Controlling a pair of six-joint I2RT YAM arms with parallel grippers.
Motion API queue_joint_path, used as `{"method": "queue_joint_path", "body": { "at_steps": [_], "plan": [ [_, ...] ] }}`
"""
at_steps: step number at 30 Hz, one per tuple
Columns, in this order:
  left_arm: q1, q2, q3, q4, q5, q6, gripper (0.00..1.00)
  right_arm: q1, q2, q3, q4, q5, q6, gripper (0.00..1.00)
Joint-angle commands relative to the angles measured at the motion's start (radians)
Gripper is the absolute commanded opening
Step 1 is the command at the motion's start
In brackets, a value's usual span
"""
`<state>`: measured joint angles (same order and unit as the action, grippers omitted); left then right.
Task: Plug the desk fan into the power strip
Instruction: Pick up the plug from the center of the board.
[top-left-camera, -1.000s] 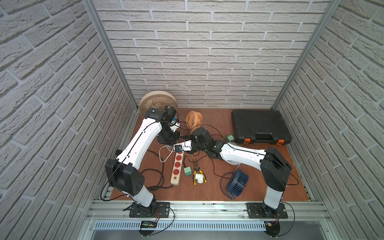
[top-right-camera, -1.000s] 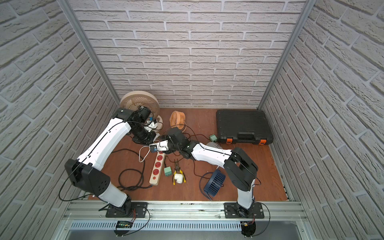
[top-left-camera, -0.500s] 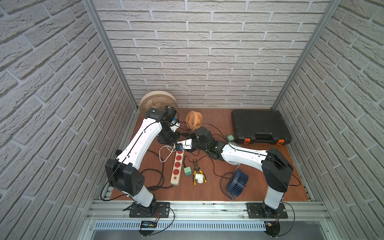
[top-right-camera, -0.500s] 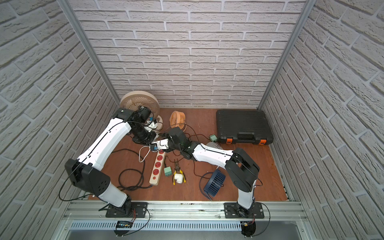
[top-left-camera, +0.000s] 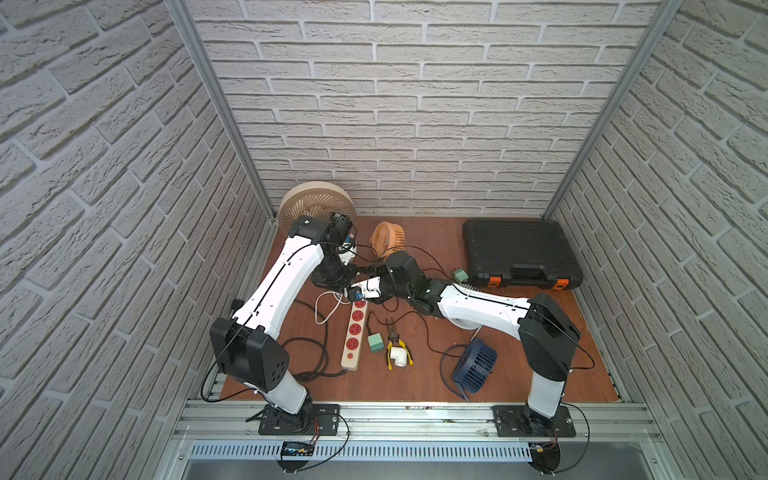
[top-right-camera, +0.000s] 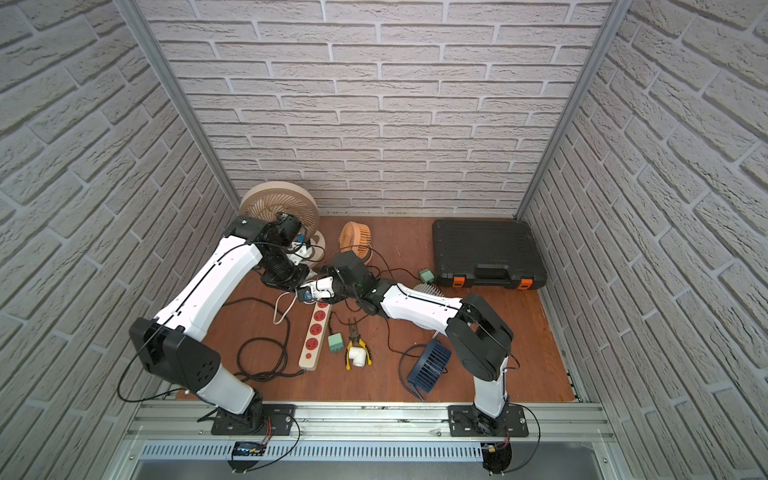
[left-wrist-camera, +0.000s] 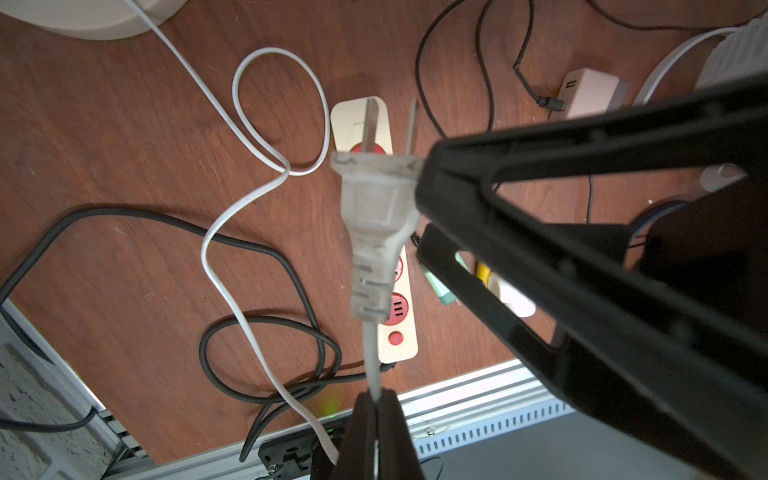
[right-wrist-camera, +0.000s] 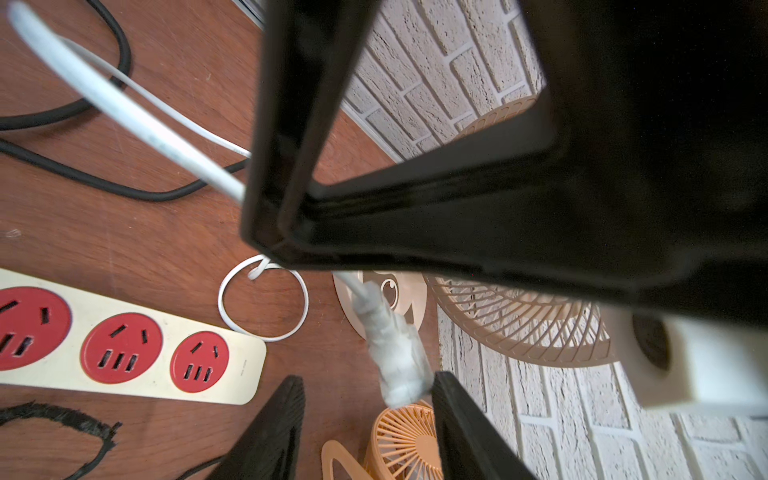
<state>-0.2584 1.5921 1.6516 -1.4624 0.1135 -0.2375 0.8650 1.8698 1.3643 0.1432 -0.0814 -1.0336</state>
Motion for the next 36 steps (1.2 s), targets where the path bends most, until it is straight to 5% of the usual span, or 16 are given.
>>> {"method": "queue_joint_path", "body": {
  "at_steps": [1, 10, 16, 34, 36],
  "plan": [
    [-0.021, -0.017, 0.002, -0.038, 0.051, 0.007, 0.00, 0.006, 0.014, 0.059, 0.060, 0.009, 0.021, 0.55],
    [-0.022, -0.029, -0.011, -0.030, 0.066, 0.007, 0.00, 0.012, 0.009, 0.000, 0.263, 0.069, 0.057, 0.66],
    [-0.021, -0.029, -0.010, -0.032, 0.076, 0.009, 0.00, 0.015, 0.026, 0.037, 0.174, 0.014, 0.041, 0.38],
    [-0.028, -0.023, 0.000, -0.012, 0.128, 0.012, 0.00, 0.053, 0.166, 0.137, 0.175, 0.088, -0.034, 0.37],
    [-0.029, -0.023, 0.003, -0.010, 0.135, 0.012, 0.00, 0.062, 0.179, 0.137, 0.202, 0.102, -0.053, 0.43]
  ]
}}
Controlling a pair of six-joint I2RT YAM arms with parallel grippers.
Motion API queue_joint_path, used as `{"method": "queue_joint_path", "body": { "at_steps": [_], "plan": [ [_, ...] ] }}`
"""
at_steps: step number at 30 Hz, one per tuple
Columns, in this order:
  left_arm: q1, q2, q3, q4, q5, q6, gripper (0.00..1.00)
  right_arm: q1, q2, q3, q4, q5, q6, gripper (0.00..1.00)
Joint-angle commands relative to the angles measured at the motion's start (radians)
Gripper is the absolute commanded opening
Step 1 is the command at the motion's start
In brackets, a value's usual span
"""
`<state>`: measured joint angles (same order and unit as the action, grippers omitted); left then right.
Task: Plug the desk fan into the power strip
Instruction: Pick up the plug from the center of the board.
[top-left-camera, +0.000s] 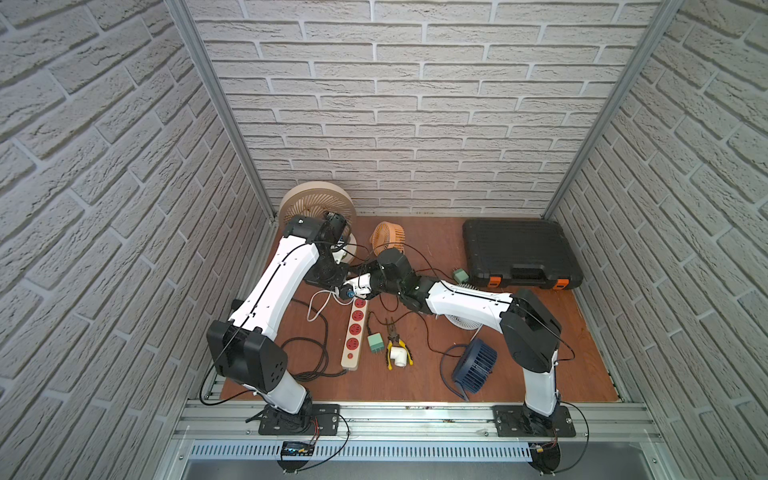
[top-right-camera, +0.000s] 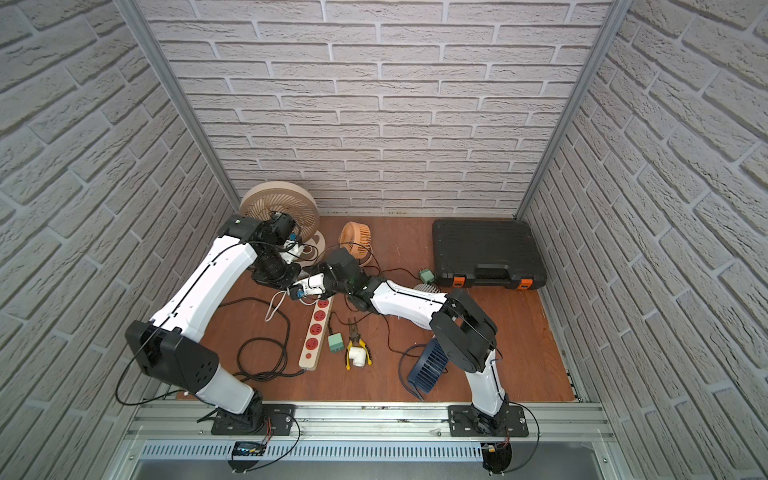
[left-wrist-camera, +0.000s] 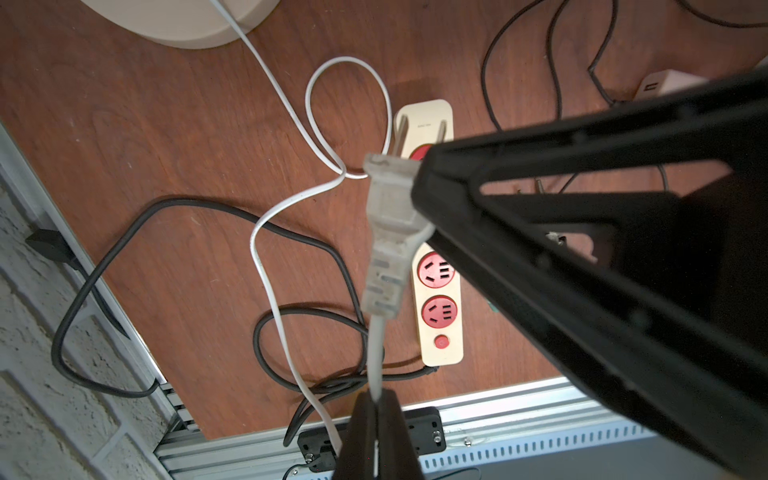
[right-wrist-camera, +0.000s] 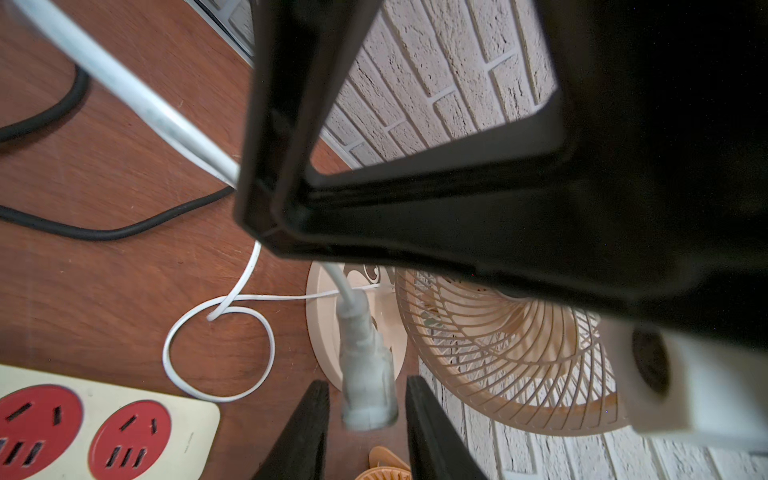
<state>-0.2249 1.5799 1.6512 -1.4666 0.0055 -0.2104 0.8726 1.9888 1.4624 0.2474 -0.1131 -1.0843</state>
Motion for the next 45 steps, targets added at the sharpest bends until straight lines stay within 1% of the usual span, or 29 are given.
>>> {"method": "queue_joint_path", "body": {
  "at_steps": [1, 4, 6, 7, 11, 13, 14, 15, 17, 18, 19, 23, 24, 26, 27, 28, 30, 32, 33, 34, 35, 37, 39, 41, 43, 44, 45],
  "plan": [
    [-0.062, -0.011, 0.005, -0.006, 0.248, -0.015, 0.00, 0.059, 0.068, 0.037, 0.119, 0.143, -0.010, 0.48],
    [-0.062, -0.011, 0.014, -0.006, 0.263, -0.015, 0.00, 0.067, 0.078, 0.007, 0.240, 0.173, -0.009, 0.47],
    [-0.062, -0.013, 0.015, -0.008, 0.281, -0.017, 0.00, 0.066, 0.071, -0.021, 0.298, 0.142, 0.008, 0.45],
    [-0.062, -0.016, 0.016, 0.024, 0.294, -0.017, 0.00, 0.063, 0.064, -0.033, 0.307, 0.119, 0.021, 0.44],
    [-0.058, -0.034, 0.015, 0.026, 0.328, -0.019, 0.00, 0.043, 0.022, -0.074, 0.284, 0.005, 0.097, 0.44],
    [-0.047, -0.047, 0.015, 0.021, 0.346, -0.021, 0.00, 0.027, -0.003, -0.089, 0.204, -0.059, 0.129, 0.49],
    [-0.043, -0.051, 0.020, 0.015, 0.355, -0.023, 0.00, 0.018, -0.039, -0.093, 0.158, -0.092, 0.137, 0.52],
    [-0.040, -0.053, 0.024, 0.014, 0.370, -0.024, 0.00, 0.011, -0.051, -0.096, 0.128, -0.116, 0.139, 0.52],
    [-0.040, -0.052, 0.029, 0.011, 0.396, -0.027, 0.00, 0.003, -0.063, -0.114, 0.119, -0.115, 0.117, 0.52],
    [-0.042, -0.052, 0.022, 0.011, 0.402, -0.028, 0.00, 0.002, -0.070, -0.121, 0.119, -0.109, 0.110, 0.49],
    [-0.042, -0.049, 0.014, 0.011, 0.403, -0.029, 0.00, 0.001, -0.077, -0.123, 0.109, -0.105, 0.107, 0.41],
    [-0.043, -0.038, 0.015, 0.011, 0.408, -0.023, 0.00, -0.001, -0.089, -0.123, 0.064, -0.100, 0.083, 0.06],
    [-0.043, -0.040, 0.020, 0.010, 0.403, -0.023, 0.00, -0.001, -0.090, -0.130, 0.072, -0.092, 0.081, 0.04],
    [-0.039, -0.039, 0.032, 0.010, 0.396, -0.023, 0.00, 0.000, -0.092, -0.145, 0.087, -0.084, 0.082, 0.03],
    [-0.039, -0.036, 0.042, 0.010, 0.393, -0.023, 0.06, 0.000, -0.092, -0.148, 0.085, -0.081, 0.089, 0.03],
    [-0.038, -0.033, 0.054, 0.010, 0.385, -0.024, 0.24, 0.000, -0.094, -0.149, 0.080, -0.078, 0.103, 0.03],
    [-0.034, -0.031, 0.096, 0.010, 0.350, -0.037, 0.44, -0.001, -0.098, -0.149, 0.072, -0.070, 0.166, 0.03],
    [-0.025, -0.047, 0.135, 0.025, 0.316, -0.059, 0.72, -0.003, -0.106, -0.143, 0.036, -0.077, 0.239, 0.03],
    [-0.021, -0.061, 0.148, 0.043, 0.293, -0.072, 0.84, -0.004, -0.111, -0.140, 0.023, -0.079, 0.296, 0.03],
    [-0.017, -0.080, 0.154, 0.067, 0.273, -0.088, 0.93, -0.009, -0.117, -0.138, 0.007, -0.089, 0.347, 0.03],
    [-0.012, -0.105, 0.150, 0.098, 0.254, -0.103, 0.98, -0.013, -0.120, -0.133, -0.013, -0.106, 0.392, 0.03],
    [0.002, -0.163, 0.119, 0.164, 0.214, -0.141, 0.98, -0.024, -0.120, -0.120, -0.049, -0.144, 0.476, 0.03],
    [0.019, -0.232, 0.064, 0.233, 0.172, -0.175, 0.98, -0.047, -0.116, -0.107, -0.076, -0.210, 0.585, 0.03],
    [0.031, -0.302, -0.019, 0.302, 0.129, -0.214, 0.98, -0.066, -0.114, -0.101, -0.093, -0.274, 0.683, 0.03],
    [0.037, -0.371, -0.108, 0.356, 0.079, -0.242, 0.98, -0.070, -0.115, -0.107, -0.104, -0.288, 0.770, 0.03],
    [0.038, -0.404, -0.151, 0.379, 0.048, -0.256, 0.98, -0.069, -0.119, -0.122, -0.086, -0.305, 0.813, 0.03],
    [0.041, -0.444, -0.204, 0.409, 0.025, -0.269, 0.98, -0.071, -0.121, -0.151, -0.030, -0.324, 0.873, 0.03]
  ]
}}
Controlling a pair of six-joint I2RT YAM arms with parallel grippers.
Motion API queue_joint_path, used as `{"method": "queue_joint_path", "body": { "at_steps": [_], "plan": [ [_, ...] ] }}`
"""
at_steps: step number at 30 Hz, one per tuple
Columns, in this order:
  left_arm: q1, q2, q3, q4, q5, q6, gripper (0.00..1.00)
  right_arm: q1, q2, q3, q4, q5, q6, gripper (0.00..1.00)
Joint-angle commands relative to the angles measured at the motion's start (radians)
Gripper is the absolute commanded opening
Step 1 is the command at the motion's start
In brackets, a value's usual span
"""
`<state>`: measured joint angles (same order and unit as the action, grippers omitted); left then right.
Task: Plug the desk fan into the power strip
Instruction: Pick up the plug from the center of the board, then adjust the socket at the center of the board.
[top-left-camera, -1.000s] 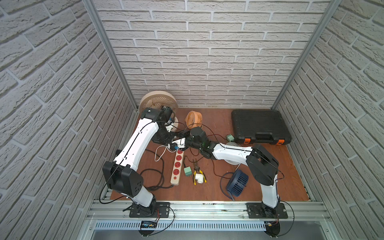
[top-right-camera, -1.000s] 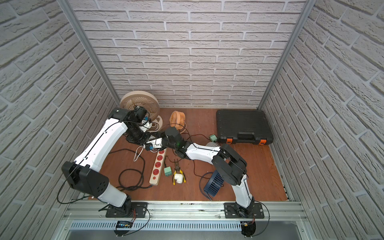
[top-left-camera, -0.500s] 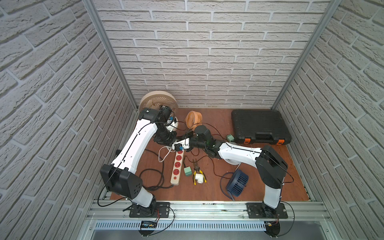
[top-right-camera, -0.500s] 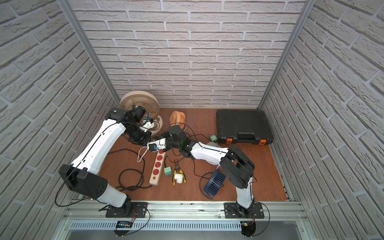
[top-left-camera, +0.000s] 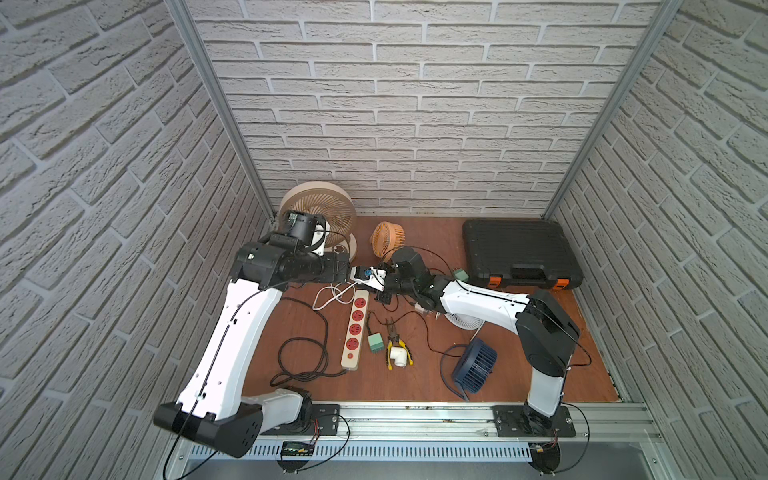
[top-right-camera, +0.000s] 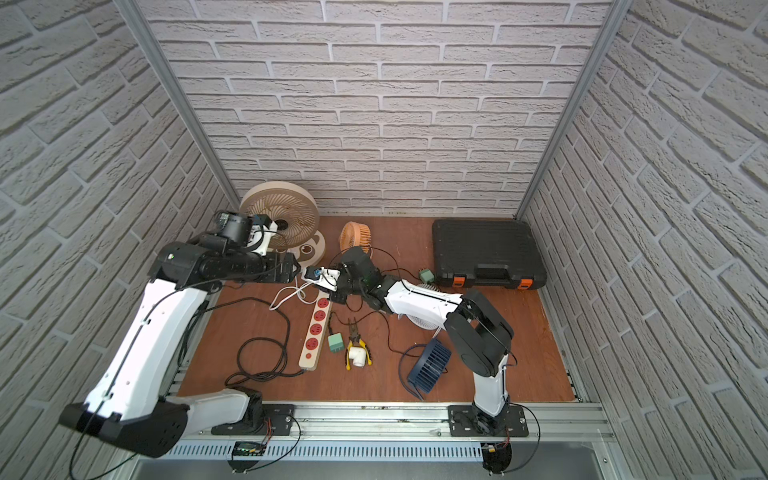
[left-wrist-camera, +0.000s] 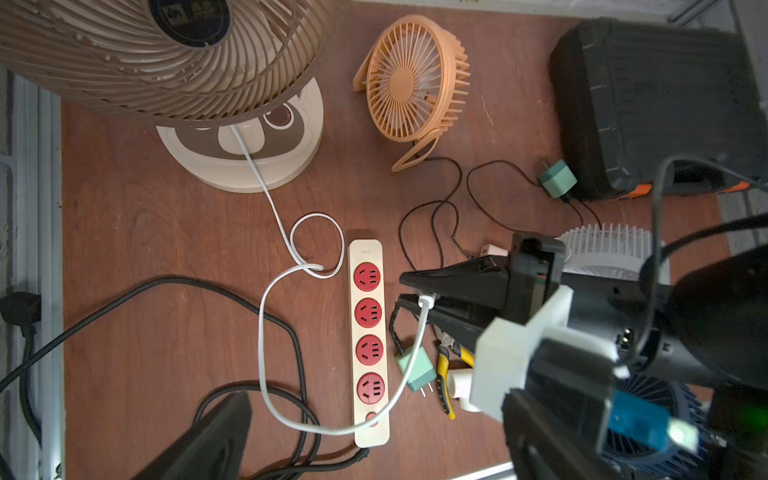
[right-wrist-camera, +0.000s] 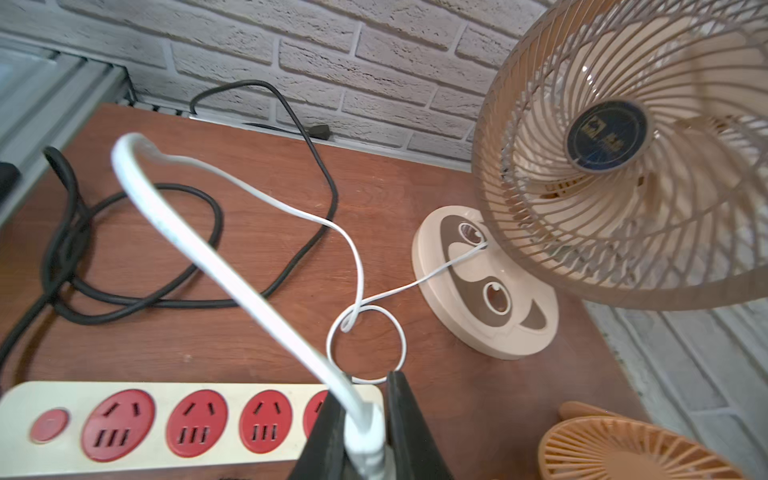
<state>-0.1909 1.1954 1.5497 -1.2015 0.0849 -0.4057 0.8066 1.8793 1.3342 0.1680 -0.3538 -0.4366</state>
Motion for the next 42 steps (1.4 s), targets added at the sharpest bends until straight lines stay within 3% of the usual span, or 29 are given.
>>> {"method": "queue_joint_path", "body": {
  "at_steps": [1, 6, 10, 14, 18, 22, 26, 29, 33, 38, 42],
  "plan": [
    [0.013, -0.097, -0.151, 0.175, -0.070, -0.089, 0.98, -0.007, -0.008, -0.052, 0.111, -0.102, 0.286, 0.03],
    [0.066, -0.253, -0.336, 0.295, -0.068, -0.155, 0.98, -0.060, 0.070, -0.082, 0.374, -0.294, 0.523, 0.03],
    [0.075, -0.312, -0.407, 0.322, -0.075, -0.176, 0.98, -0.114, 0.124, -0.042, 0.457, -0.404, 0.638, 0.03],
    [0.088, -0.375, -0.477, 0.358, -0.105, -0.203, 0.98, -0.112, 0.132, 0.011, 0.289, -0.343, 0.552, 0.03],
    [0.092, -0.422, -0.528, 0.357, -0.090, -0.227, 0.98, -0.115, 0.130, -0.055, 0.378, -0.430, 0.460, 0.03],
    [0.065, -0.510, -0.579, 0.281, -0.084, -0.260, 0.98, -0.135, 0.138, 0.053, 0.120, -0.428, 0.378, 0.03],
    [-0.102, -0.524, -0.614, 0.163, -0.184, -0.299, 0.98, -0.160, 0.128, 0.103, 0.061, -0.413, 0.396, 0.03],
    [-0.326, -0.485, -0.657, 0.140, -0.318, -0.395, 0.98, -0.175, 0.121, 0.160, -0.033, -0.398, 0.409, 0.03],
    [-0.601, -0.297, -0.658, 0.142, -0.486, -0.506, 0.98, -0.192, 0.105, 0.168, -0.042, -0.385, 0.462, 0.03],
    [-0.643, -0.061, -0.706, 0.210, -0.496, -0.528, 0.98, -0.198, 0.057, 0.169, -0.054, -0.367, 0.498, 0.03],
    [-0.634, 0.007, -0.763, 0.276, -0.463, -0.563, 0.98, -0.207, 0.059, 0.162, -0.049, -0.379, 0.516, 0.03]
  ]
}}
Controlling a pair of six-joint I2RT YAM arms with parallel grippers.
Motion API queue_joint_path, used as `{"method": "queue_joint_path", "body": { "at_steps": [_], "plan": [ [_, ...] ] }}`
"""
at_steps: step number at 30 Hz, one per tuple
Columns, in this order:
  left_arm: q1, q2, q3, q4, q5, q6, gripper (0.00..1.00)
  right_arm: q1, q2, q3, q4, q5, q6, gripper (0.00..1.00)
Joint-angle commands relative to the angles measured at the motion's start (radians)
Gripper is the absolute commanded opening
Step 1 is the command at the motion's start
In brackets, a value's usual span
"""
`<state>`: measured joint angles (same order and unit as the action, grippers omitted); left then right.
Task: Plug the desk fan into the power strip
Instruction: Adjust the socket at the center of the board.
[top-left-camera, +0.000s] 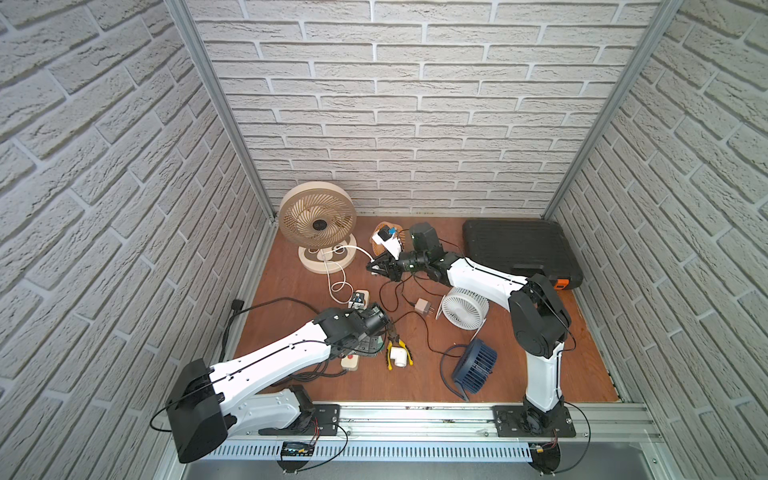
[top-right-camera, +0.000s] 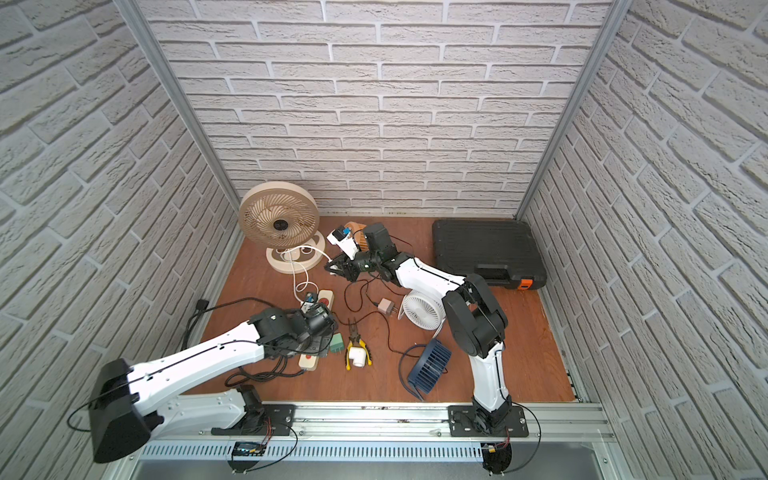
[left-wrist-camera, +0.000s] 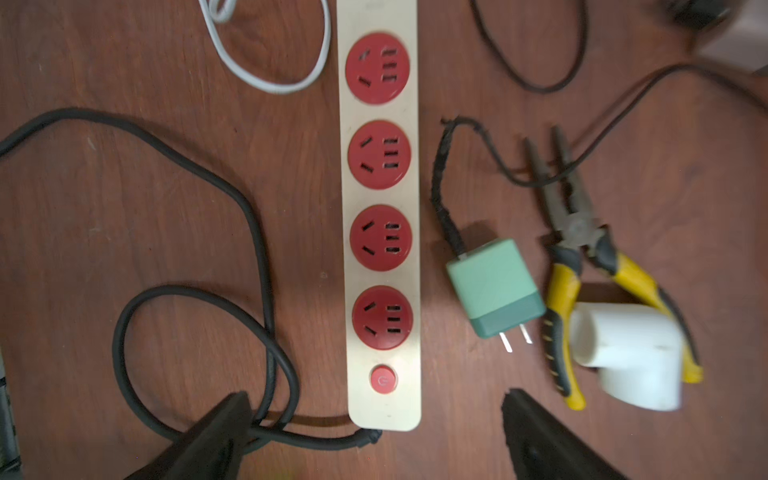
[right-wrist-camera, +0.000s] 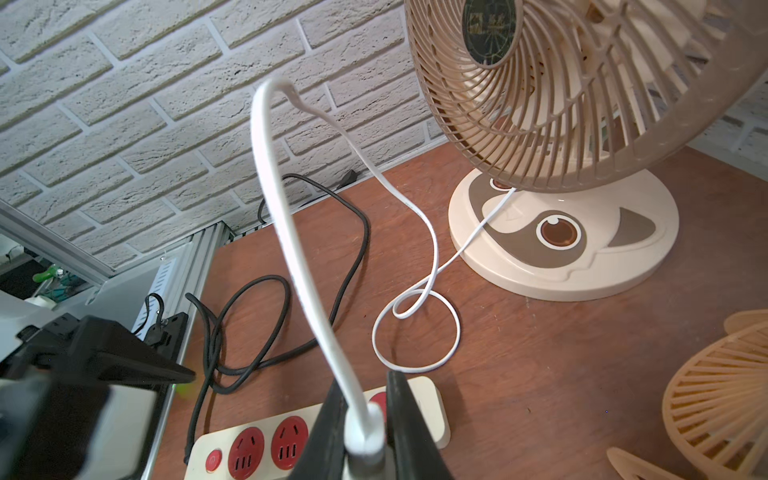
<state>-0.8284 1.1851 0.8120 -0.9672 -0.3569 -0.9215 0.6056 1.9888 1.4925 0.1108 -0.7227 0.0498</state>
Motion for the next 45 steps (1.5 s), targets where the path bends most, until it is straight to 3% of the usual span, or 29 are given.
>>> {"method": "queue_joint_path", "body": {
  "at_steps": [1, 5, 9, 13, 15, 21, 25, 33, 39, 42, 45],
  "plan": [
    [0.001, 0.027, -0.041, 0.056, -0.016, -0.050, 0.98, -0.006, -0.049, 0.003, 0.012, -0.018, 0.032, 0.03],
    [0.005, 0.063, -0.098, 0.115, 0.064, -0.047, 0.98, -0.009, -0.041, -0.005, 0.032, -0.036, 0.043, 0.03],
    [0.087, 0.136, -0.174, 0.301, 0.236, 0.025, 0.98, -0.015, -0.037, -0.018, 0.069, -0.047, 0.064, 0.03],
    [0.163, 0.175, -0.201, 0.408, 0.338, 0.070, 0.87, -0.027, -0.049, -0.034, 0.083, -0.051, 0.068, 0.03],
    [0.187, 0.198, -0.188, 0.408, 0.352, 0.094, 0.77, -0.035, -0.054, -0.038, 0.089, -0.059, 0.073, 0.03],
    [0.216, 0.296, -0.074, 0.280, 0.337, 0.166, 0.30, -0.052, -0.067, -0.051, 0.121, -0.069, 0.089, 0.03],
    [0.216, 0.375, 0.044, 0.131, 0.321, 0.253, 0.15, -0.058, -0.073, -0.062, 0.145, -0.077, 0.097, 0.03],
    [0.222, 0.562, 0.263, -0.122, 0.247, 0.471, 0.09, -0.075, -0.077, -0.079, 0.149, -0.093, 0.070, 0.03],
    [0.256, 0.566, 0.307, -0.161, 0.220, 0.563, 0.05, -0.086, -0.070, -0.067, 0.086, -0.081, 0.020, 0.03],
    [0.274, 0.612, 0.336, -0.192, 0.199, 0.594, 0.11, -0.088, -0.068, -0.059, 0.046, -0.072, -0.011, 0.03],
    [0.296, 0.679, 0.366, -0.265, 0.131, 0.597, 0.29, -0.092, -0.068, -0.053, 0.009, -0.059, -0.039, 0.03]
  ]
}}
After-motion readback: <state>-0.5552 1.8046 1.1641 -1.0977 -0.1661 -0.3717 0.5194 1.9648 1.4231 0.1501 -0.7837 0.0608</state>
